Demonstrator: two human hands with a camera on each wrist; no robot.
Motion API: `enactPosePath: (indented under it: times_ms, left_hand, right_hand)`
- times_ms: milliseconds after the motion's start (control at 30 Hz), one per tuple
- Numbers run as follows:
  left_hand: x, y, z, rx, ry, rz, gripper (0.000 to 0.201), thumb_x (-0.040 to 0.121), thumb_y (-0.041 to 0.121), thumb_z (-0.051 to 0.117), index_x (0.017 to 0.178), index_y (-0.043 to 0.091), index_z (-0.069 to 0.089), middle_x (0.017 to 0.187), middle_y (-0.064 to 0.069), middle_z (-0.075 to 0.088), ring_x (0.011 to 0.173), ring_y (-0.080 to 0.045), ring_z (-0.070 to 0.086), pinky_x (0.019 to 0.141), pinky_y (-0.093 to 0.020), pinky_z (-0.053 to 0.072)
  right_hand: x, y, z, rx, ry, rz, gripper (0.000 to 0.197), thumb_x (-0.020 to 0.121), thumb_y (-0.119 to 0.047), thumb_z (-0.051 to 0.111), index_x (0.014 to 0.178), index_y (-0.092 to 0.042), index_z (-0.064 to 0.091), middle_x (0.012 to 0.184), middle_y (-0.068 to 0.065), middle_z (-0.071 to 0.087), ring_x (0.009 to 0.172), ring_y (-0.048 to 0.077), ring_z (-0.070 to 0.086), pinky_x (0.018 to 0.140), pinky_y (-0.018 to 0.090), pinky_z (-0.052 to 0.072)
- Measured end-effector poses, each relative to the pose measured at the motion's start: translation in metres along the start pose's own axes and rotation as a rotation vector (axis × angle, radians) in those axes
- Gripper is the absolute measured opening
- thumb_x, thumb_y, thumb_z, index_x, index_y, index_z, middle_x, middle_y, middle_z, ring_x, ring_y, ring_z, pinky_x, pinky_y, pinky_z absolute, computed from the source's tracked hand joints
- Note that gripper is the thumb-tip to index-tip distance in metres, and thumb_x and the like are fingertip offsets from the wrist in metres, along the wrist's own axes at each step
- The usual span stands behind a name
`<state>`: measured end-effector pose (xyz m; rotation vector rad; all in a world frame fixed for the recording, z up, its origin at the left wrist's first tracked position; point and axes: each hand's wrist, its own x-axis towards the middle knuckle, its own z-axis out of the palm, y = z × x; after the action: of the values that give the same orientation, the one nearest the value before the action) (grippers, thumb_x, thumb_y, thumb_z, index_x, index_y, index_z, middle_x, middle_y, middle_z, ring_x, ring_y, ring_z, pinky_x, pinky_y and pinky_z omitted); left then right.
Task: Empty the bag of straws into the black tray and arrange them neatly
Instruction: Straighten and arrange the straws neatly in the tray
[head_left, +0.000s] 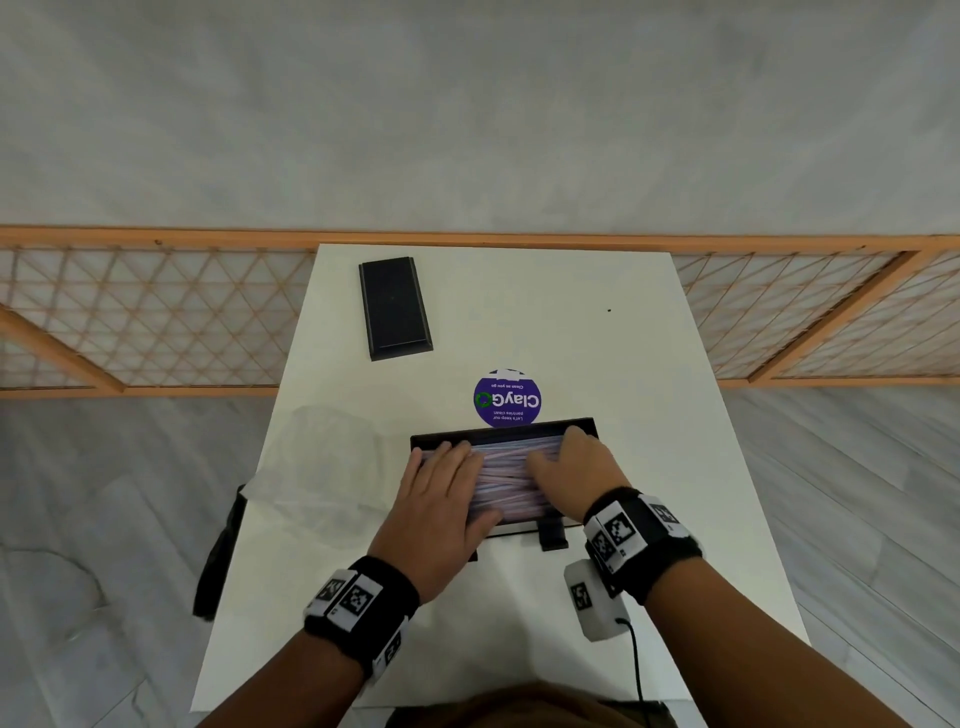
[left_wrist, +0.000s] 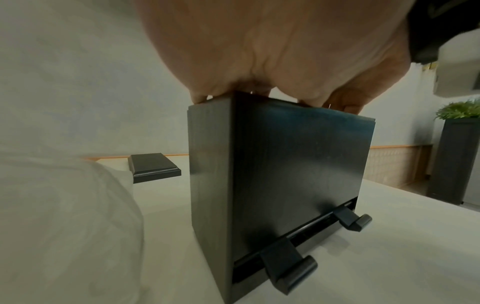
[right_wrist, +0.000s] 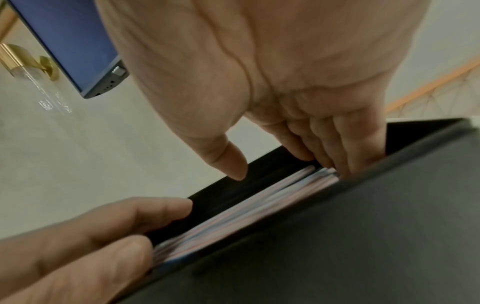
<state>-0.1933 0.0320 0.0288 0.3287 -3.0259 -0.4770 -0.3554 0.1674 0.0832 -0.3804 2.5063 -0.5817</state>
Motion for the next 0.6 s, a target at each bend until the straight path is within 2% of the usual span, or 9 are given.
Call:
enactPosePath:
  times_ms: [200,367,467,600]
  left_hand:
    - [0.006,-0.005,-0.003,0.057,-0.052,0.001,0.074,0.100,0.068,0.033,0.152,0.016,0.043,0.153,-0.003,0.048,0.144,-0.021,0.040,0.126,-0.046,0.019]
    - [0.009,-0.006,-0.007,0.026,-0.040,0.008,0.079,0.098,0.070,0.034,0.156,0.016,0.036,0.159,-0.005,0.040,0.150,-0.024,0.033,0.128,-0.044,0.018]
    - [0.012,-0.007,-0.010,0.019,-0.065,-0.005,0.083,0.096,0.073,0.037,0.157,0.016,0.033,0.158,-0.003,0.041,0.148,-0.019,0.035,0.129,-0.040,0.012]
    - [0.012,-0.006,-0.010,0.021,-0.073,-0.019,0.085,0.094,0.075,0.038,0.154,0.014,0.038,0.148,-0.002,0.053,0.137,-0.017,0.047,0.129,-0.041,0.014]
  right_hand:
    - [0.004,0.002,0.007,0.041,0.010,-0.004,0.030,0.088,-0.034,0.058,0.101,-0.009,0.047,0.109,0.013,0.058,0.087,0.028,0.055,0.072,0.033,0.041]
    - [0.000,0.005,-0.001,-0.016,0.061,-0.104,0.016,0.091,-0.024,0.053,0.099,-0.010,0.050,0.109,0.011,0.056,0.082,0.023,0.052,0.071,0.030,0.039]
    - [-0.009,0.003,-0.001,-0.129,0.109,-0.188,0.016,0.093,-0.021,0.049,0.104,-0.010,0.053,0.113,0.008,0.054,0.090,0.025,0.054,0.074,0.032,0.042]
    - [-0.022,0.005,-0.003,-0.298,0.179,-0.341,0.024,0.091,-0.023,0.051,0.112,-0.013,0.057,0.117,0.005,0.055,0.106,0.028,0.055,0.085,0.039,0.052]
